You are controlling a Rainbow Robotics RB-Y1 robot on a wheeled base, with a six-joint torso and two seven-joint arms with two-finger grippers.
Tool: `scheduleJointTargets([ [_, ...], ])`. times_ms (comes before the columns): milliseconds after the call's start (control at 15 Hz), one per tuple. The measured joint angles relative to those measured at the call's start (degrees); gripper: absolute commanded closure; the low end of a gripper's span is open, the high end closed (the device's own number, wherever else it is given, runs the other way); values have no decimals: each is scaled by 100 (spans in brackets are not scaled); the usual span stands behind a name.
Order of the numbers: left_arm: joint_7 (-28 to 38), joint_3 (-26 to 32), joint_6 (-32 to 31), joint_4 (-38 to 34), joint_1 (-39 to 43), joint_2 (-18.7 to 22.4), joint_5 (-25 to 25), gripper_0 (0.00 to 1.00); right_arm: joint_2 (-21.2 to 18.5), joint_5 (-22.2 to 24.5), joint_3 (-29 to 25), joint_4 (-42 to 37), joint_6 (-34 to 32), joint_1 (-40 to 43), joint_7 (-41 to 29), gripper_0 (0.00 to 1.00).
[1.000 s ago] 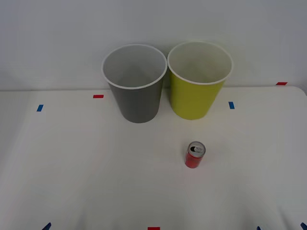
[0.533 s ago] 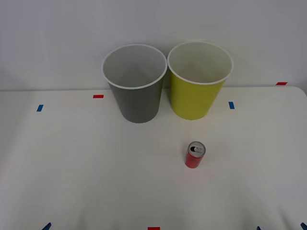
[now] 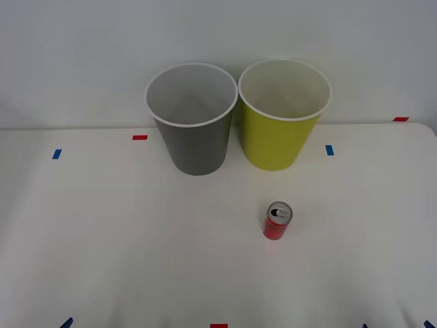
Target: Put cans in the gray bin and PET bottles in the light green bin.
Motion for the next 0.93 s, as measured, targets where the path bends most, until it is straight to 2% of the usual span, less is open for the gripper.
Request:
scheduleJointTargets([
  [267,0,0,0,0,0,0,0,0,48,-19,400,27,-548,-173,95,0],
  [600,0,0,0,1,0,0,-1,0,-316,-184,1134,258,-613,-1165,285,0],
  [800,0,0,0,1,0,0,-1,0,-292,-252,1381,656,-689,-1859,449,0],
  [933,0,0,0,0,0,0,-1,0,-237,-298,1504,680,-450,-2198,540,0],
])
